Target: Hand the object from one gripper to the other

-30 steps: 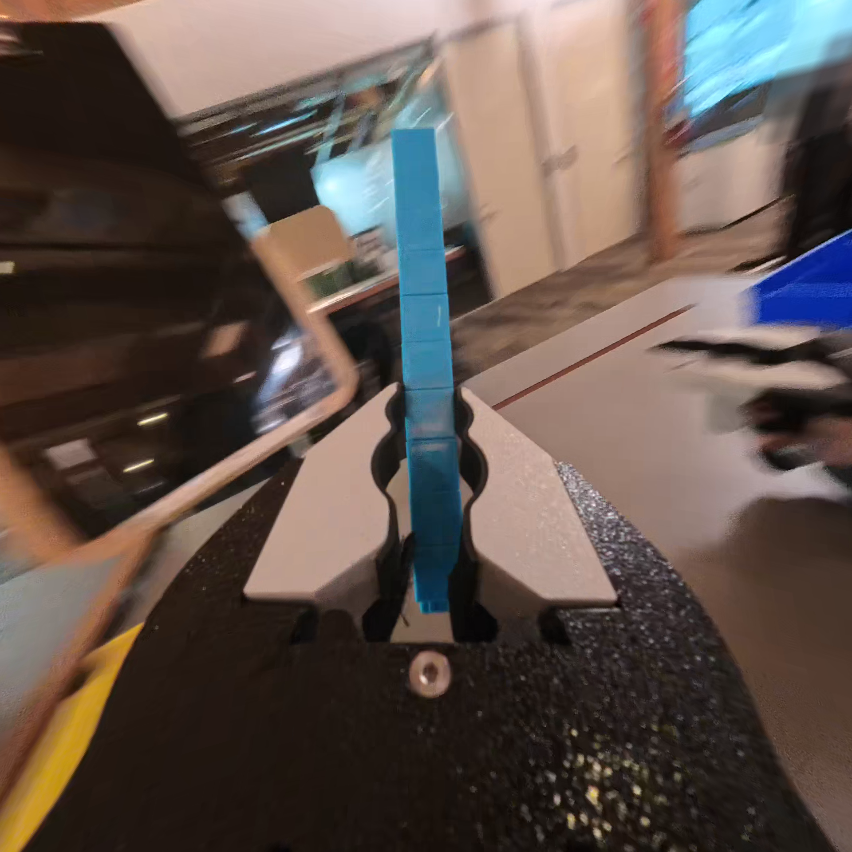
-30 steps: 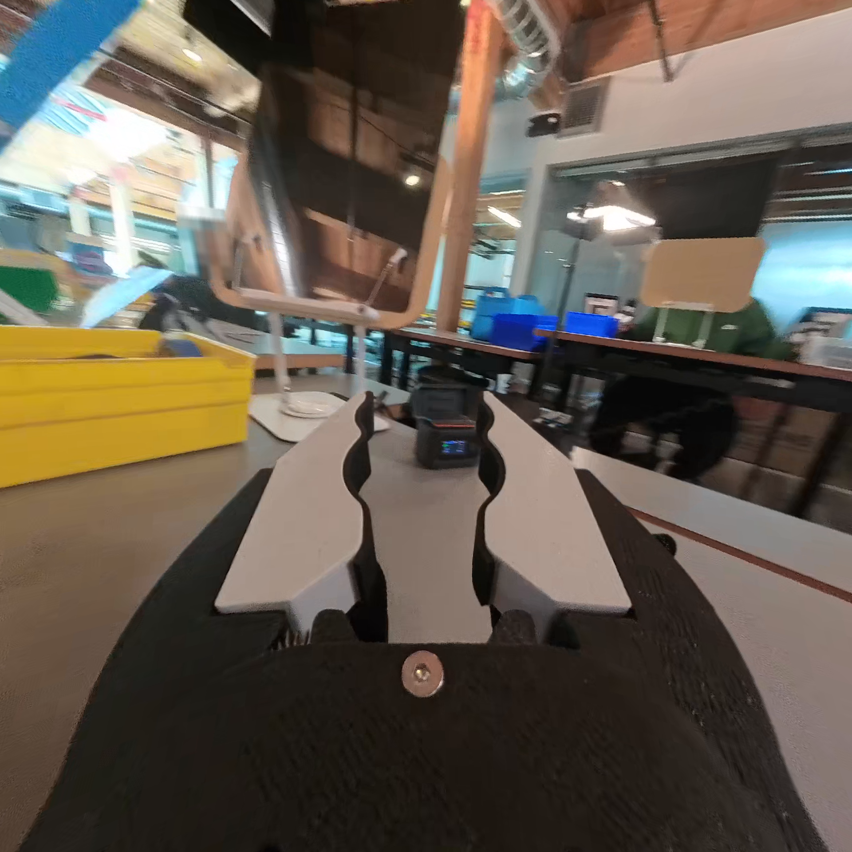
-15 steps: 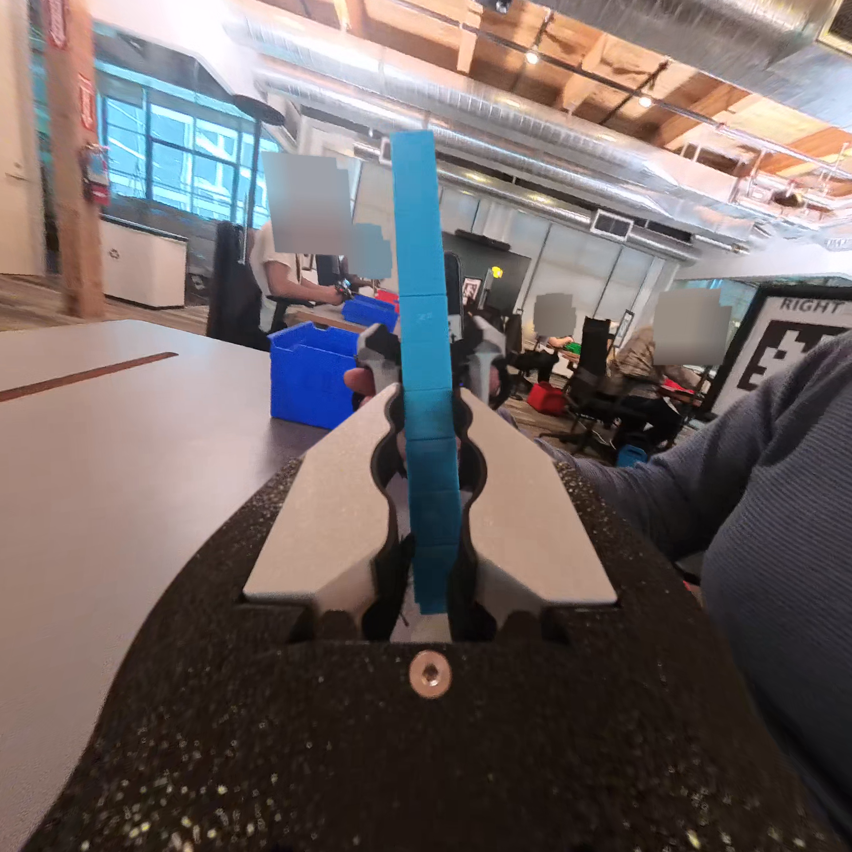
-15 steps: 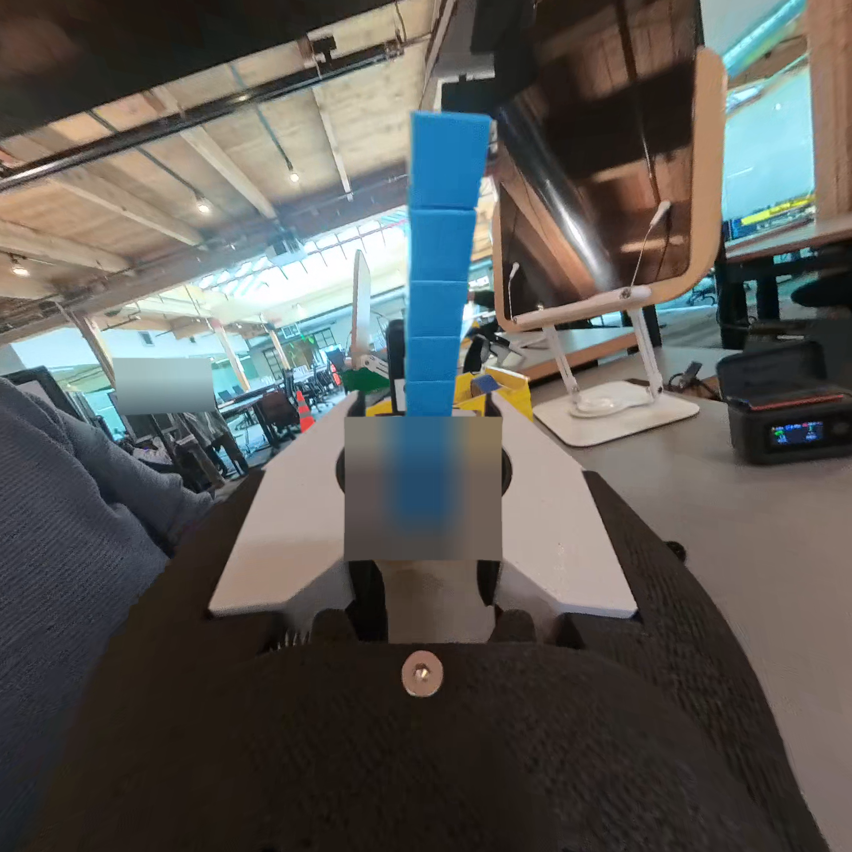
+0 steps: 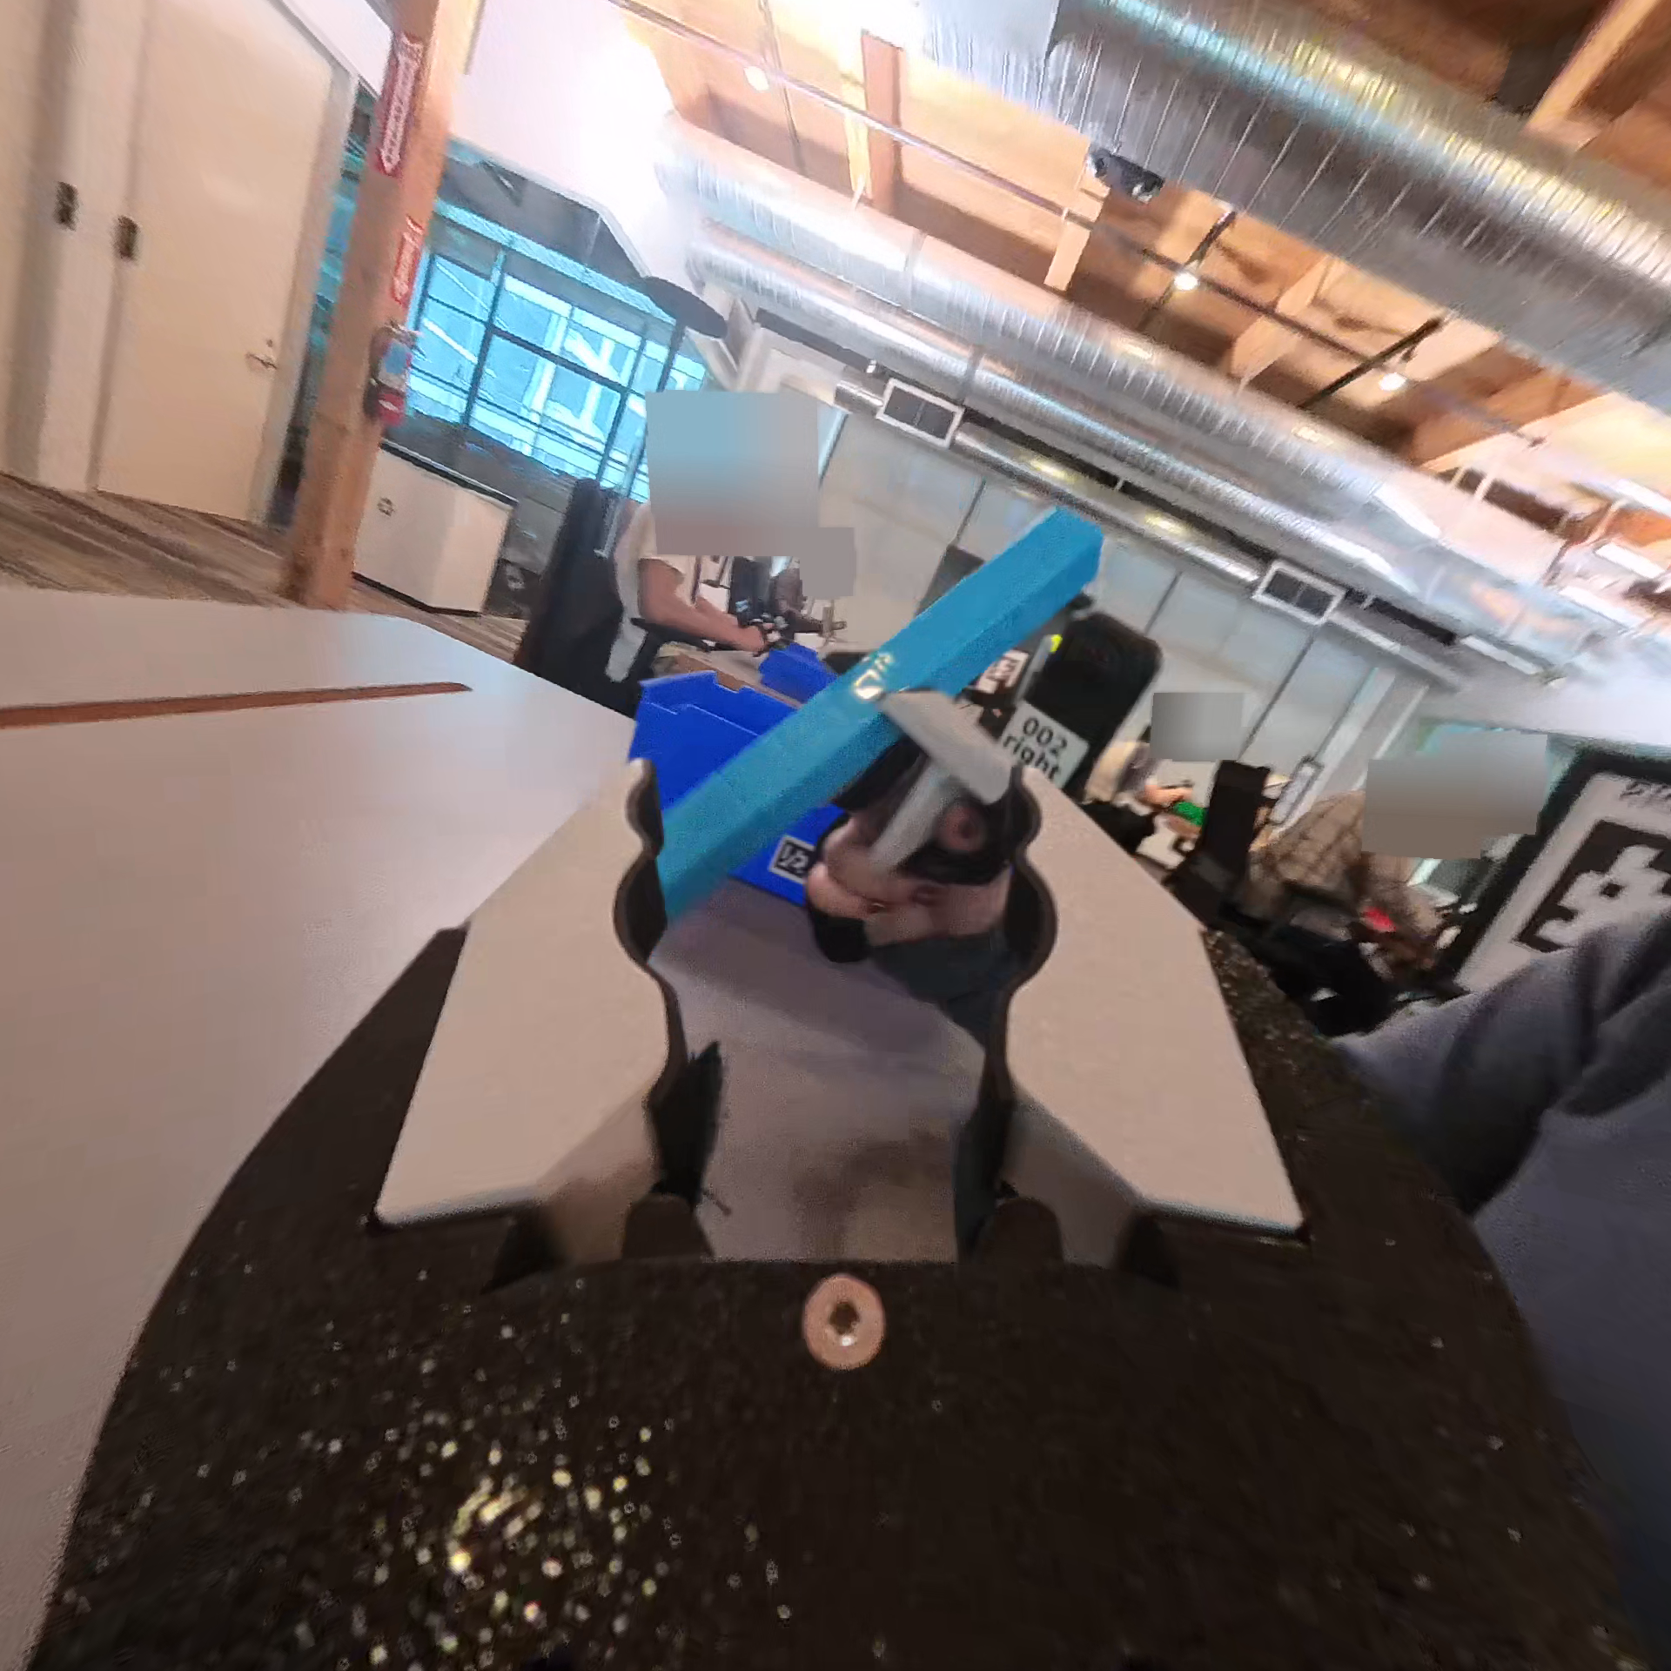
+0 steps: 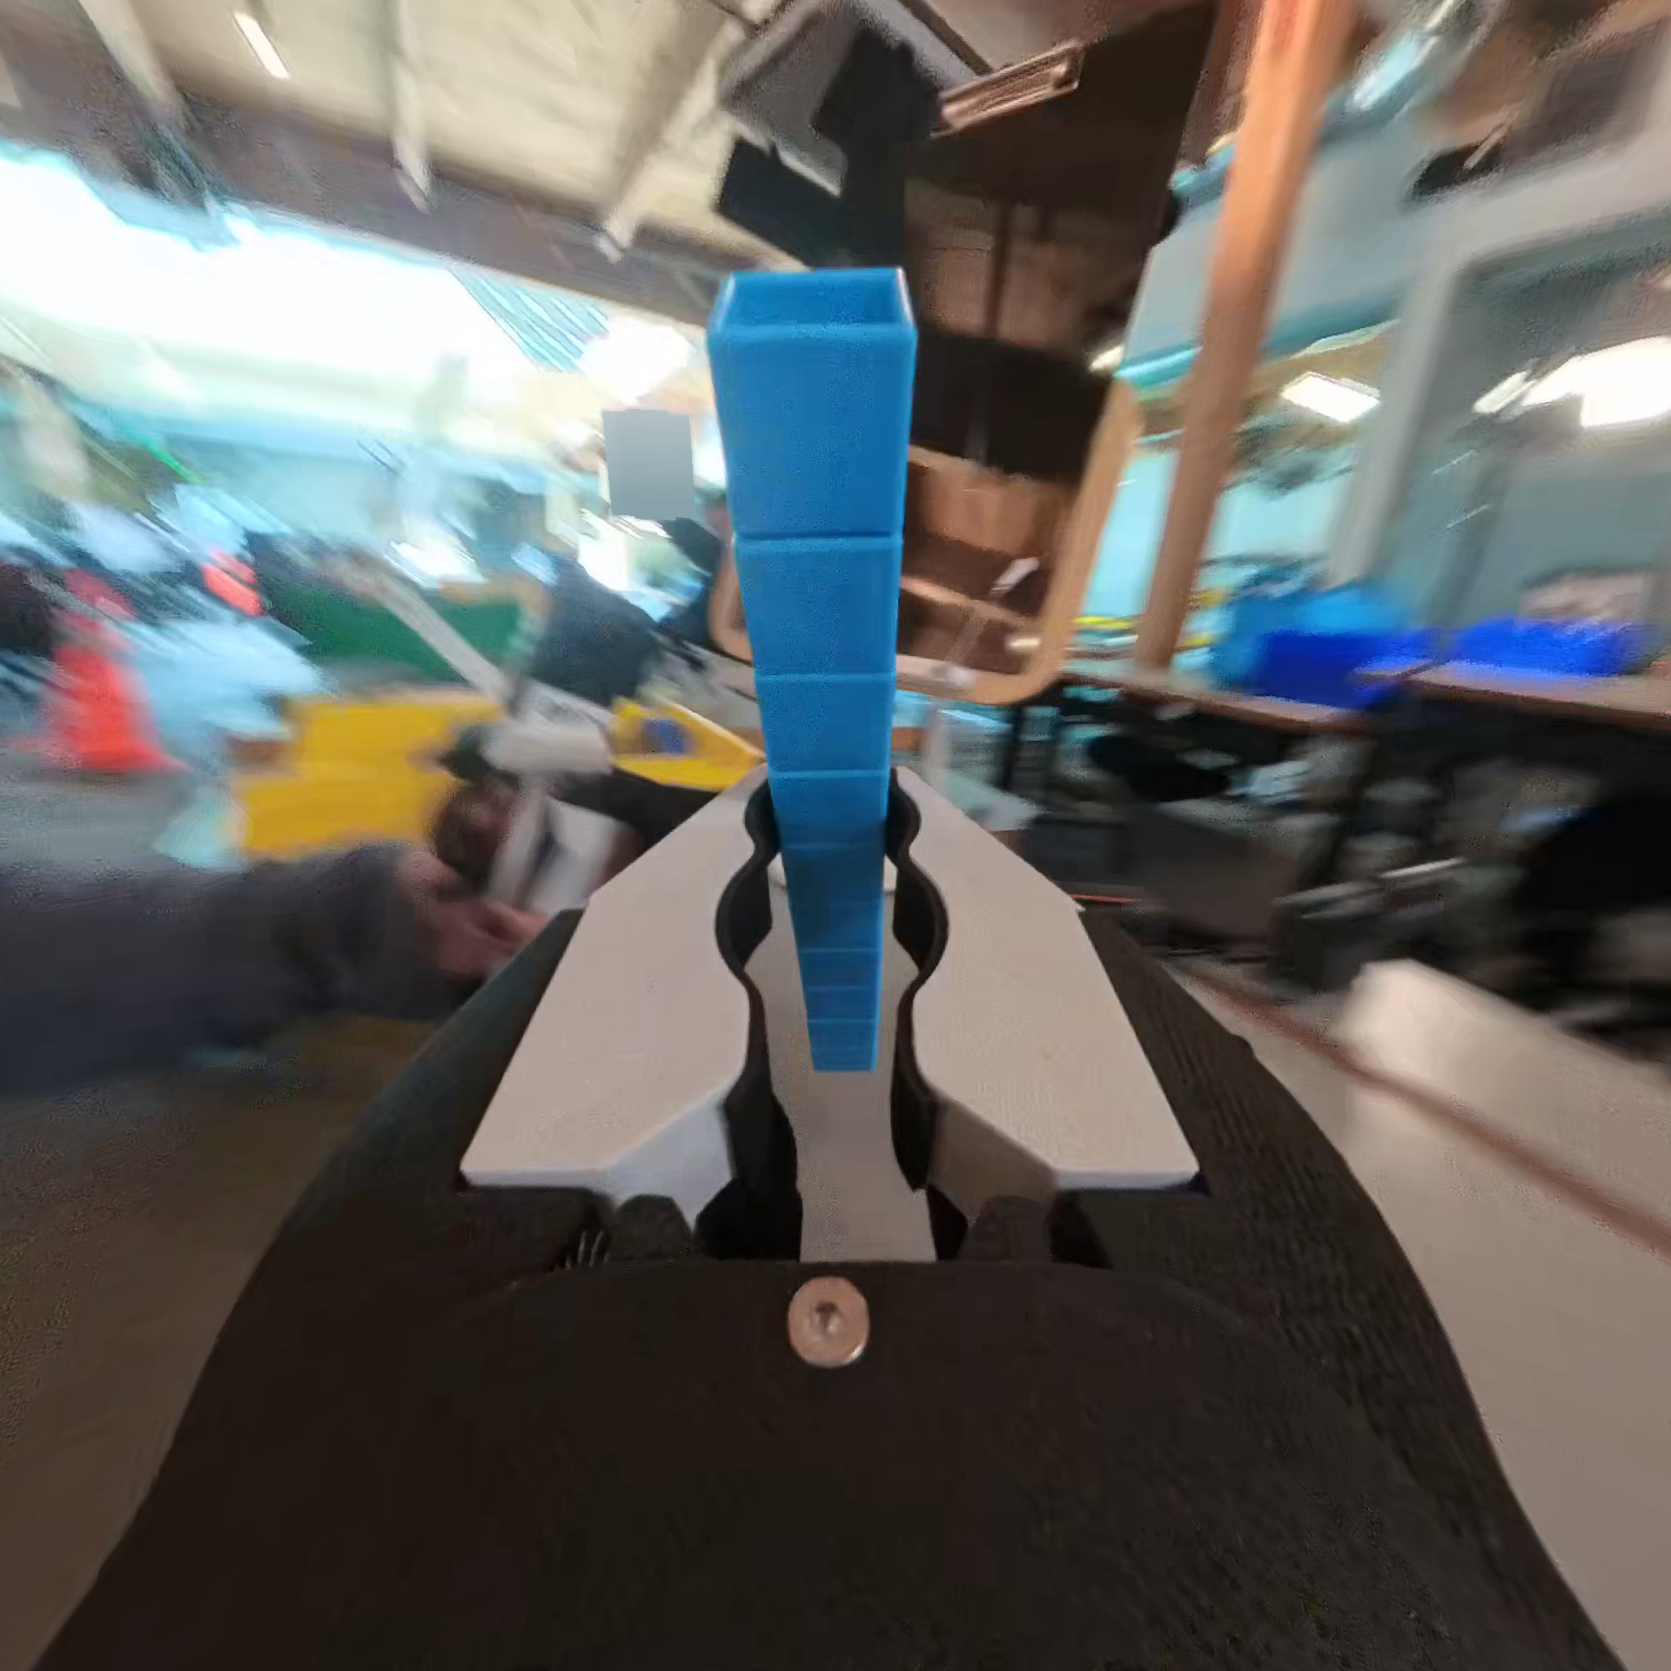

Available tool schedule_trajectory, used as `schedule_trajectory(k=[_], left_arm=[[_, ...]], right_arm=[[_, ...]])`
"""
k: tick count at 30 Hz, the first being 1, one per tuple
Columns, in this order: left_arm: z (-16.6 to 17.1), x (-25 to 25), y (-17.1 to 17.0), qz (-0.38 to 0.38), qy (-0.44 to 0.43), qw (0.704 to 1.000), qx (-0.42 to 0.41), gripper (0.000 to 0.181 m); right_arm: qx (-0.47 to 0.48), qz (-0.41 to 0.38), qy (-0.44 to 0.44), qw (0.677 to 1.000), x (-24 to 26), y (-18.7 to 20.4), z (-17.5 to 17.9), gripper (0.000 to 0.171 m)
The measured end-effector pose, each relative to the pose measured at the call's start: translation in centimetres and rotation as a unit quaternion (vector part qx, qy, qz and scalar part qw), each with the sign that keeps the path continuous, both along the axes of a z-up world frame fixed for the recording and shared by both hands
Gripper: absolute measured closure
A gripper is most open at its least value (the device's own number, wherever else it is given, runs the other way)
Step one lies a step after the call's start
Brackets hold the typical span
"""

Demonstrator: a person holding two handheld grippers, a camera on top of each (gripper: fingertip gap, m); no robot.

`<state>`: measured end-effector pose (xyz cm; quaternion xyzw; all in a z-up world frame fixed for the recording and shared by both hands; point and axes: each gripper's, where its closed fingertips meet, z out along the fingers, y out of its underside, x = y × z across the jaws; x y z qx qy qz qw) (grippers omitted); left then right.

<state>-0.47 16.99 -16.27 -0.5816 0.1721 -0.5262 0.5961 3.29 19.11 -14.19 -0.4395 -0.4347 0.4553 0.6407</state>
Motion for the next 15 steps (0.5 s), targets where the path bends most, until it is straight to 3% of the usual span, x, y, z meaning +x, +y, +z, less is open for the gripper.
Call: schedule_trajectory(k=[1, 3, 6, 9, 11, 15], left_arm=[[0.0, -0.2, -0.1, -0.007, -0.007, 1.000, -0.012, 0.105], [0.0, 0.0, -0.4, -0.031, -0.027, 0.998, -0.037, 0.101], [0.1, 0.7, -0.7, -0.069, -0.056, 0.993, -0.084, 0.080], [-1.5, 2.8, -1.7, -0.123, -0.016, 0.982, -0.140, 0.070], [-3.2, 4.0, -2.0, -0.136, 0.028, 0.975, -0.173, 0.082], [-4.4, 4.4, -2.0, -0.125, 0.069, 0.976, -0.163, 0.140]], right_arm=[[0.076, -0.062, -0.019, 0.995, 0.1, 0.5, -0.3, 0.150], [0.244, -0.180, -0.061, 0.951, 0.2, 1.0, -0.6, 0.150], [0.427, -0.292, -0.128, 0.846, -0.6, 0.9, -1.3, 0.151], [0.563, -0.345, -0.202, 0.723, -1.7, 0.8, -2.7, 0.151], [0.610, -0.349, -0.229, 0.674, -2.3, 0.8, -3.4, 0.150], [0.630, -0.345, -0.239, 0.654, -2.9, 0.7, -4.0, 0.150]])
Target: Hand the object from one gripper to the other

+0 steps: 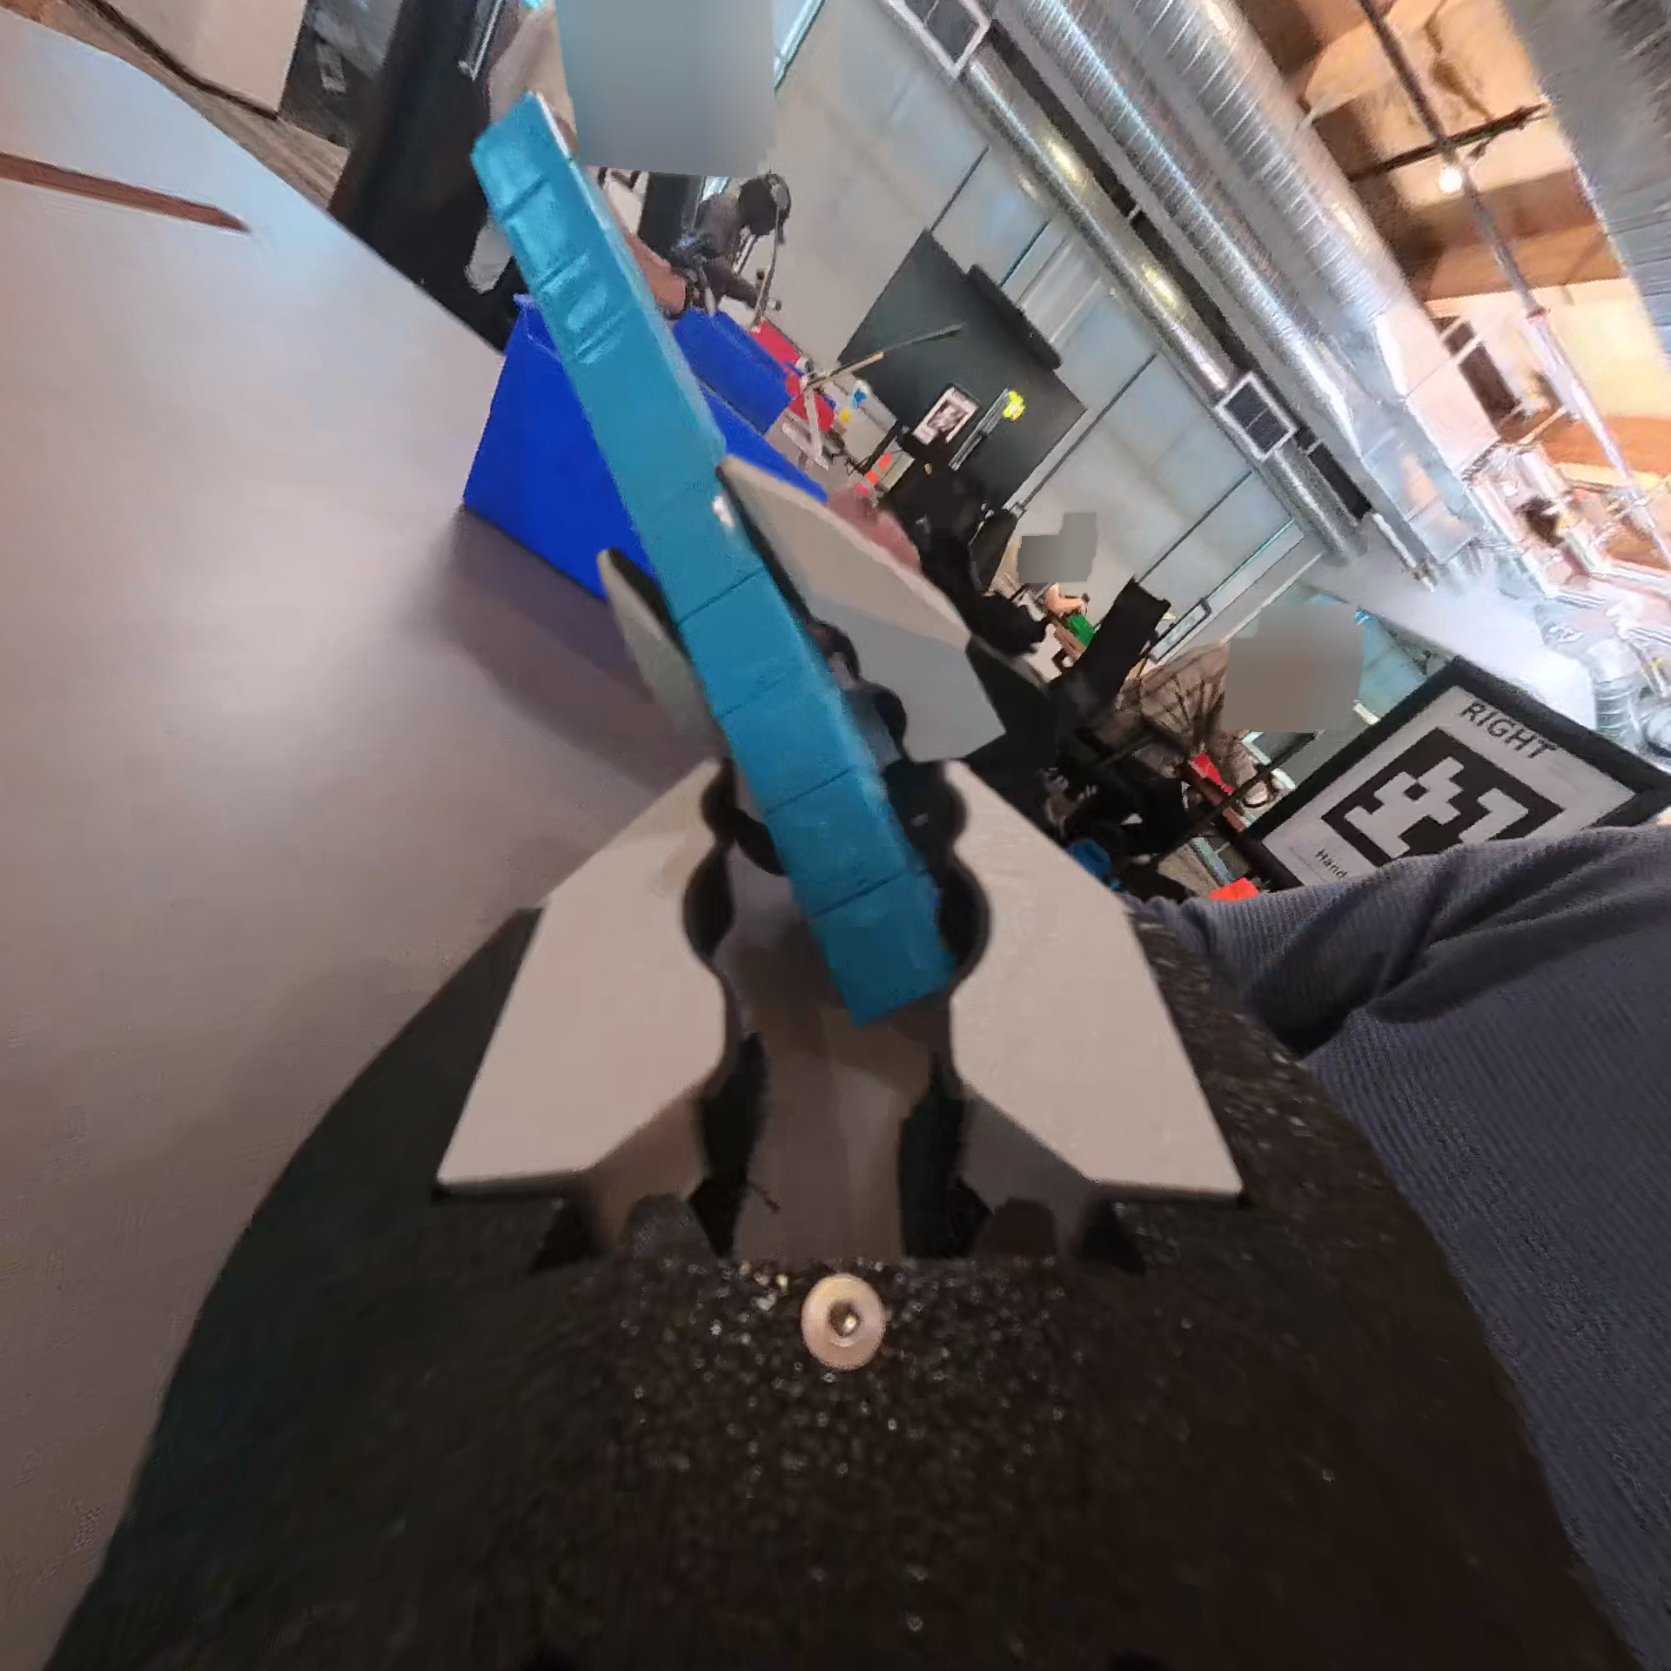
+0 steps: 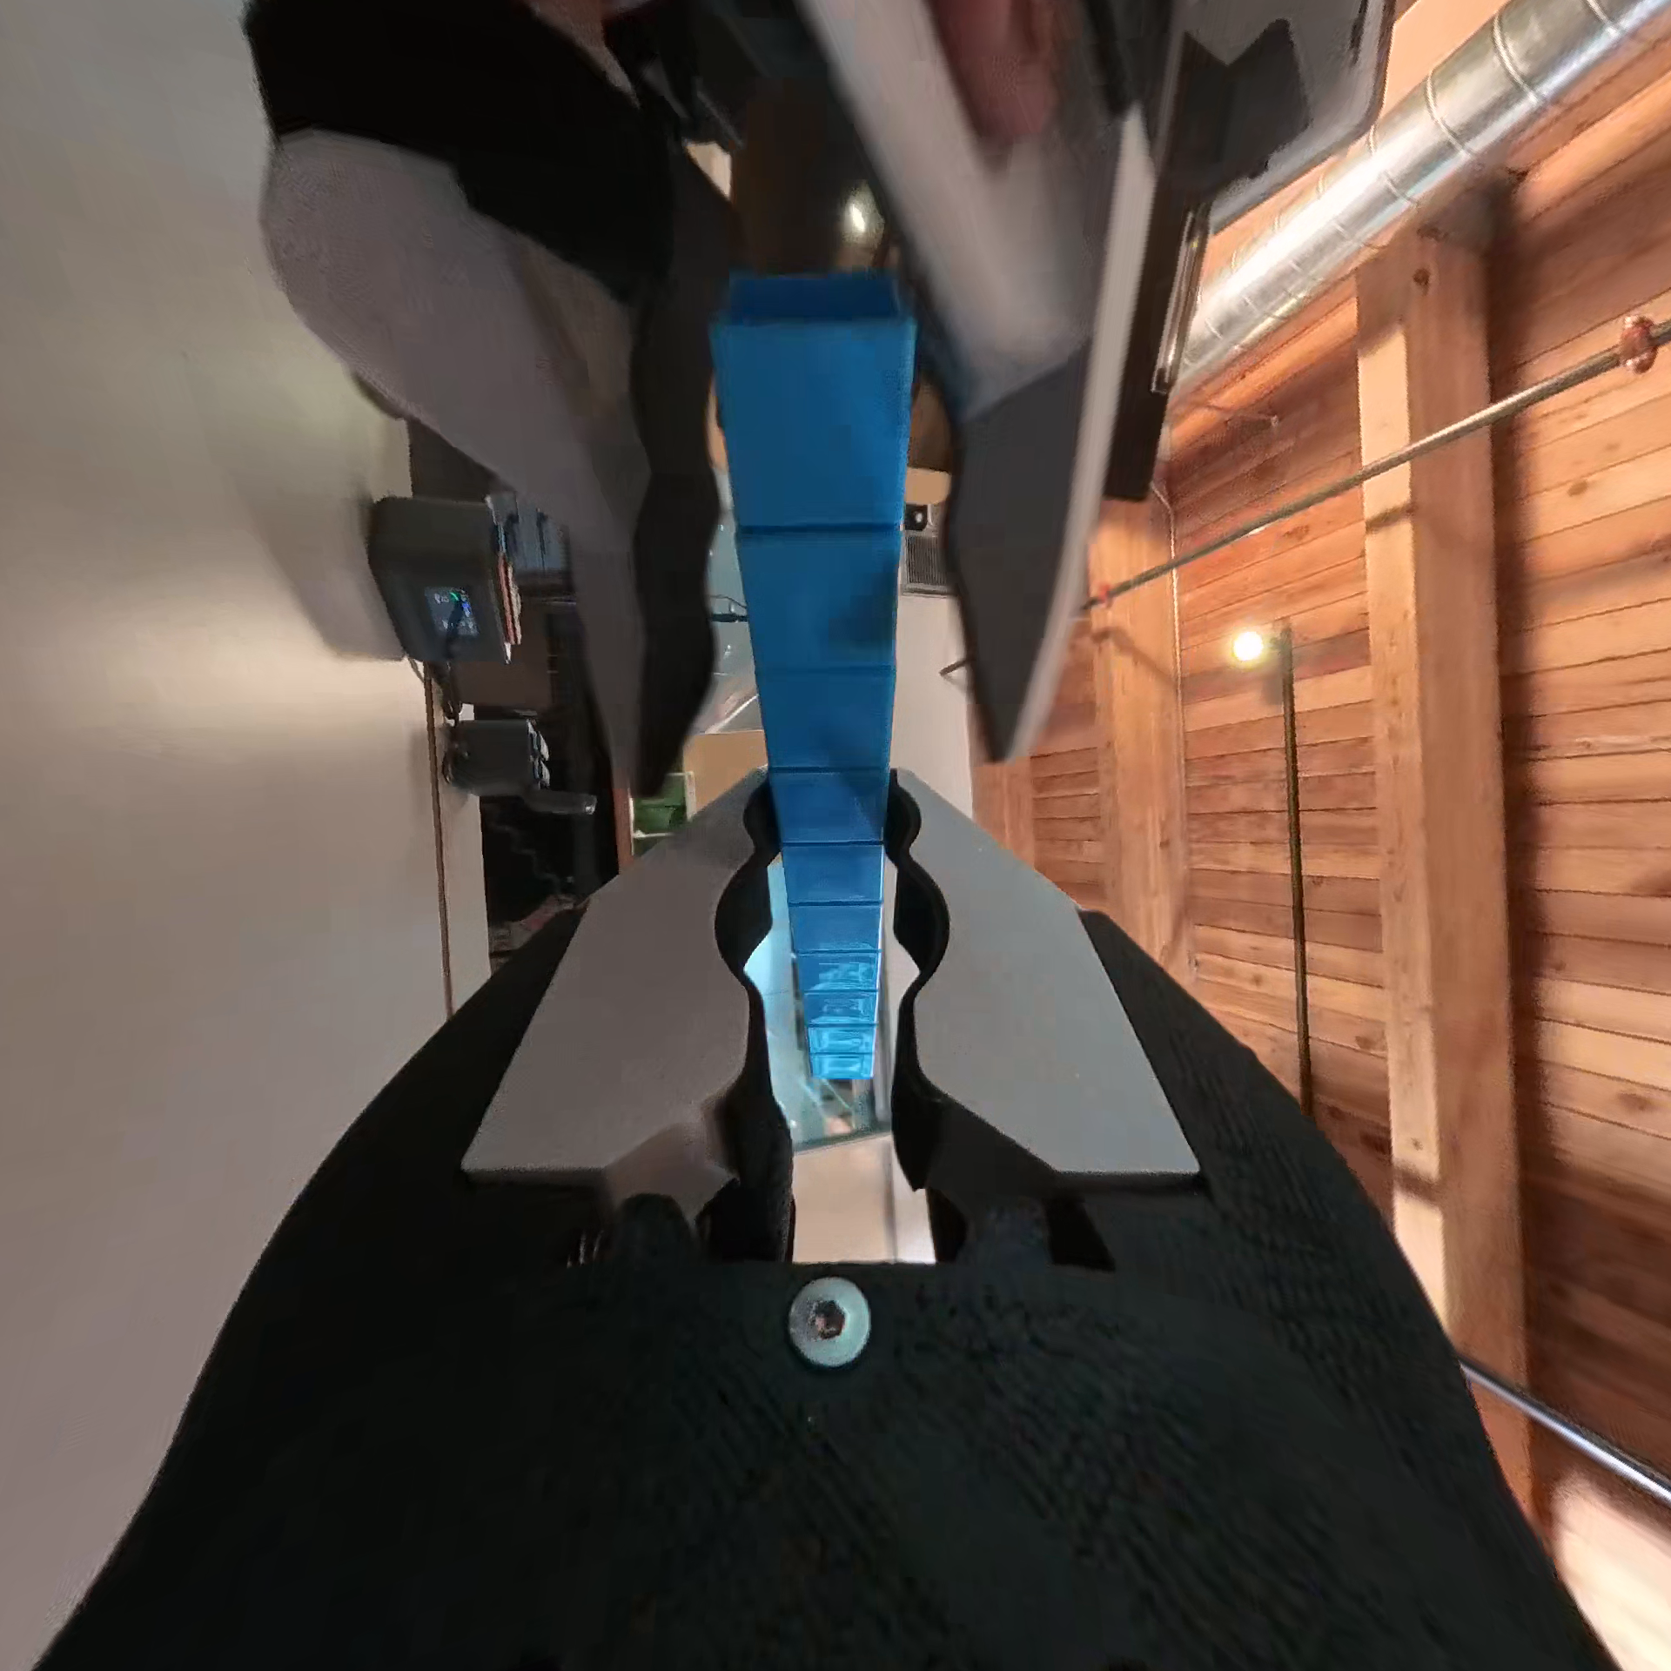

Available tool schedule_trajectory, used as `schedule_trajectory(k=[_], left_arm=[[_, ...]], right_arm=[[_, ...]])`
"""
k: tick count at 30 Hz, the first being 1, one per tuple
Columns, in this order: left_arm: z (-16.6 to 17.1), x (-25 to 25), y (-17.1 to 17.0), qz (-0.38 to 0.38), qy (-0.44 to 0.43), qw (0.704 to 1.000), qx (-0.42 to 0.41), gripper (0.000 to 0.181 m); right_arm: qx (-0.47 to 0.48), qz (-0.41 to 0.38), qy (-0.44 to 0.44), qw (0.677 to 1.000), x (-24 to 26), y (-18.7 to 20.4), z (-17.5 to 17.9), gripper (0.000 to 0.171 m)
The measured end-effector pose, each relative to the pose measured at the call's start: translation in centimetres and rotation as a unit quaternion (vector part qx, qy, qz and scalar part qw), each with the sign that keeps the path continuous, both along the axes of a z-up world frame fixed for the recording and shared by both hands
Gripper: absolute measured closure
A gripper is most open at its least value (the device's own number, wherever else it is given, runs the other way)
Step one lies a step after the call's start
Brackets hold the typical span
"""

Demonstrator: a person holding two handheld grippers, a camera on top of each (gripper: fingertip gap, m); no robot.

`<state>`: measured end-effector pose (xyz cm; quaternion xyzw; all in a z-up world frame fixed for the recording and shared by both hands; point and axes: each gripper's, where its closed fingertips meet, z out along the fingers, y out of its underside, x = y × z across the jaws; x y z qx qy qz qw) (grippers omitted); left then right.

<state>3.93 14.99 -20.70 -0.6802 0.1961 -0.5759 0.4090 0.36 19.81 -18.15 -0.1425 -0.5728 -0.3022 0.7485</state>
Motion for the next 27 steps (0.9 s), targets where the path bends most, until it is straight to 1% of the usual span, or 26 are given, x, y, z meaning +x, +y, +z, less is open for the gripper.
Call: schedule_trajectory(k=[2, 5, 6, 9, 10, 11, 12, 13, 14, 16, 18, 19, 20, 21, 22, 23, 24, 25, 26, 27], left_arm=[[0.2, -0.2, -0.1, 0.000, -0.015, 1.000, 0.000, 0.144], [1.5, -0.9, 0.1, 0.018, -0.065, 0.998, 0.006, 0.140], [1.6, -1.2, 0.2, 0.018, -0.069, 0.997, 0.002, 0.141], [0.9, -1.5, 0.2, 0.013, -0.063, 0.998, -0.015, 0.151], [0.7, -1.5, 0.3, 0.016, -0.061, 0.998, -0.016, 0.157], [0.8, -1.6, 0.3, 0.016, -0.063, 0.998, -0.010, 0.158], [1.0, -1.8, 0.5, 0.023, -0.066, 0.998, 0.000, 0.162], [1.4, -2.0, 0.4, 0.026, -0.075, 0.997, 0.016, 0.162], [2.0, -2.4, 0.6, 0.038, -0.088, 0.995, 0.034, 0.162], [3.4, -3.5, 0.8, 0.071, -0.109, 0.988, 0.079, 0.162], [4.9, -4.9, 1.0, 0.125, -0.133, 0.973, 0.142, 0.161], [5.5, -5.4, 1.0, 0.156, -0.132, 0.963, 0.176, 0.162], [5.7, -5.8, 1.0, 0.190, -0.111, 0.951, 0.216, 0.162], [5.7, -6.0, 1.1, 0.225, -0.070, 0.937, 0.257, 0.162], [5.4, -6.1, 1.3, 0.252, -0.017, 0.921, 0.295, 0.161], [5.1, -6.0, 1.5, 0.276, 0.039, 0.903, 0.328, 0.162], [4.8, -6.0, 1.7, 0.298, 0.093, 0.880, 0.358, 0.162], [4.6, -5.9, 1.8, 0.315, 0.141, 0.854, 0.389, 0.162], [4.5, -5.7, 1.7, 0.325, 0.180, 0.827, 0.421, 0.162], [4.3, -5.3, 1.5, 0.327, 0.212, 0.804, 0.449, 0.162]], right_arm=[[0.010, -0.002, 0.000, 1.000, -0.2, -0.2, 0.1, 0.150], [0.018, 0.002, 0.009, 1.000, -0.1, -0.5, 0.5, 0.151], [0.020, 0.003, 0.008, 1.000, -0.1, -0.5, 0.5, 0.151], [0.033, 0.001, -0.001, 0.999, -0.2, -0.7, 0.4, 0.150], [0.035, 0.002, 0.000, 0.999, -0.3, -0.9, 0.5, 0.150], [0.029, 0.008, 0.003, 1.000, -0.4, -1.0, 0.6, 0.149], [0.011, 0.022, 0.008, 1.000, -0.5, -1.2, 0.5, 0.141], [-0.017, 0.046, 0.015, 0.999, -0.5, -1.6, 0.4, 0.122], [-0.056, 0.077, 0.023, 0.995, -0.4, -2.0, 0.3, 0.116], [-0.116, 0.120, 0.057, 0.984, 0.4, -2.5, 1.1, 0.107], [-0.155, 0.133, 0.105, 0.973, 1.7, -2.0, 2.4, 0.102], [-0.190, 0.150, 0.129, 0.962, 2.1, -1.9, 2.9, 0.100], [-0.255, 0.182, 0.153, 0.937, 2.2, -1.9, 3.1, 0.103], [-0.361, 0.239, 0.173, 0.884, 1.9, -2.3, 3.1, 0.112], [-0.489, 0.309, 0.193, 0.792, 1.4, -3.2, 3.3, 0.110], [-0.601, 0.363, 0.221, 0.677, 1.0, -3.6, 4.0, 0.107], [-0.680, 0.390, 0.246, 0.569, 0.8, -3.3, 4.5, 0.105], [-0.731, 0.398, 0.263, 0.487, 0.6, -2.8, 4.6, 0.103], [-0.762, 0.391, 0.283, 0.432, 0.4, -2.0, 4.3, 0.096], [-0.785, 0.383, 0.291, 0.391, 0.2, -1.6, 3.8, 0.096]])
